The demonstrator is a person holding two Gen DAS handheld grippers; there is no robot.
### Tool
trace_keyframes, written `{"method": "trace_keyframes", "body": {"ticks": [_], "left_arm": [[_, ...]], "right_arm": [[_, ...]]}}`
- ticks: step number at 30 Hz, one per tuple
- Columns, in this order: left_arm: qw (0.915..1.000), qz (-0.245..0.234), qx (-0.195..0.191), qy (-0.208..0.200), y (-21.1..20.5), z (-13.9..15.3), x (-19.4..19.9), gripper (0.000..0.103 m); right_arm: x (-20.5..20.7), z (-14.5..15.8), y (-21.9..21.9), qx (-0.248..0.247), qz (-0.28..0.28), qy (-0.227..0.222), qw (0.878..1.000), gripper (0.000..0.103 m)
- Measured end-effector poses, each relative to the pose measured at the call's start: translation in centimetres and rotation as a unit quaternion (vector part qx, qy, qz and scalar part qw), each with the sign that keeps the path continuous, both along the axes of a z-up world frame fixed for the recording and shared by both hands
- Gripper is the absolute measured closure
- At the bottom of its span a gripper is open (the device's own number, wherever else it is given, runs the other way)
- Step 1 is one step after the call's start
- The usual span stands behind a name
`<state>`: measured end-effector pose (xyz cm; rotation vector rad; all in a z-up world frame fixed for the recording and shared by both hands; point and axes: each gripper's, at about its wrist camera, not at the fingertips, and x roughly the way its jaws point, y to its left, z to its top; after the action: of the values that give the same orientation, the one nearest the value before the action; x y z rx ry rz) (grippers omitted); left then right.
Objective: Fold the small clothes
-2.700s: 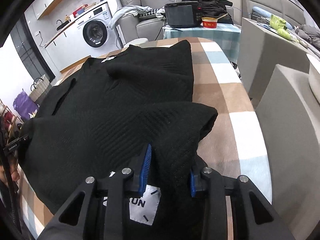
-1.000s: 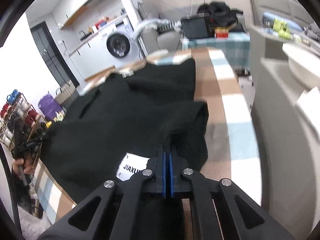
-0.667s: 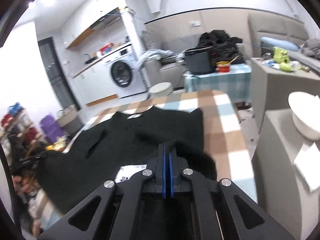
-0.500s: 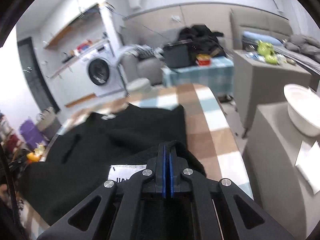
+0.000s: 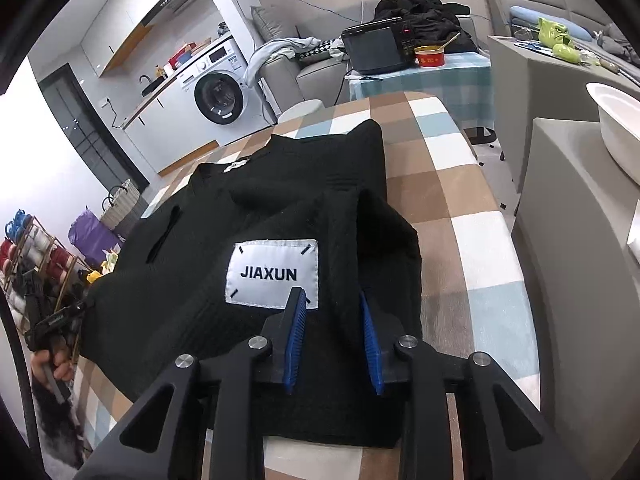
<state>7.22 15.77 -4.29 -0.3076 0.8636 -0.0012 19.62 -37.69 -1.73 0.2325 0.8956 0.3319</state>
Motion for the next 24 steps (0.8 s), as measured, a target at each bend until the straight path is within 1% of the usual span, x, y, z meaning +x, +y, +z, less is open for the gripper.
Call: {"method": "trace_keyframes", "body": {"ticks": [3,4,5,6,7,9,11,12,14,17,19,21,24], "left_arm": [[0.9998,-0.012,0.011,-0.01,-0.8,0.7,-0.3,0.066],[0.9996,-0.016,0.019,-0.014,-1.1,0.7,-0.3,0.068],[0.9995,-0.018,0.023,-0.016,-1.3,0.8,-0.3,0.08],[0.9993,-0.019,0.028,-0.015,-1.4,0.9,-0.2,0.094],[0.9992,-0.019,0.031,-0.014,-1.4,0.9,-0.2,0.095],[0.9992,-0.013,0.031,-0.022,-1.2,1.2,-0.1,0.098],[0.999,-0.011,0.03,-0.031,-1.0,1.8,-0.1,0.098],[0.9988,-0.011,0.029,-0.038,-0.9,2.3,-0.1,0.098],[0.998,-0.008,0.028,-0.056,-0.6,3.3,0.1,0.098],[0.9966,-0.005,0.029,-0.077,-0.3,4.6,1.3,0.098],[0.996,-0.001,0.029,-0.084,-0.1,5.0,2.6,0.098],[0.996,0.005,0.03,-0.084,0.1,4.9,3.8,0.098],[0.9981,0.02,0.026,-0.053,0.7,3.2,6.0,0.098]], "right_arm": [[0.1,-0.2,0.1,-0.004,-0.001,0.002,1.0,0.066],[0.1,-0.2,0.2,-0.007,0.0,0.002,1.0,0.064],[0.2,-0.3,0.4,-0.009,0.002,0.001,1.0,0.063],[0.2,-0.4,0.6,-0.016,0.001,-0.001,1.0,0.063],[0.3,-0.4,0.7,-0.022,0.001,-0.004,1.0,0.063],[0.3,-0.3,1.2,-0.05,-0.004,-0.014,0.999,0.076],[0.0,0.0,1.4,-0.056,-0.003,-0.026,0.998,0.097],[-0.2,0.4,1.2,-0.044,0.002,-0.034,0.998,0.099],[-1.0,1.7,1.1,-0.023,0.021,-0.056,0.998,0.099],[-2.2,3.6,1.6,-0.029,0.03,-0.088,0.995,0.1],[-2.4,4.3,1.5,-0.03,0.018,-0.104,0.994,0.1],[-2.2,4.5,1.5,-0.044,0.003,-0.109,0.993,0.1],[-0.5,2.9,1.9,-0.074,-0.03,-0.085,0.993,0.1]]}}
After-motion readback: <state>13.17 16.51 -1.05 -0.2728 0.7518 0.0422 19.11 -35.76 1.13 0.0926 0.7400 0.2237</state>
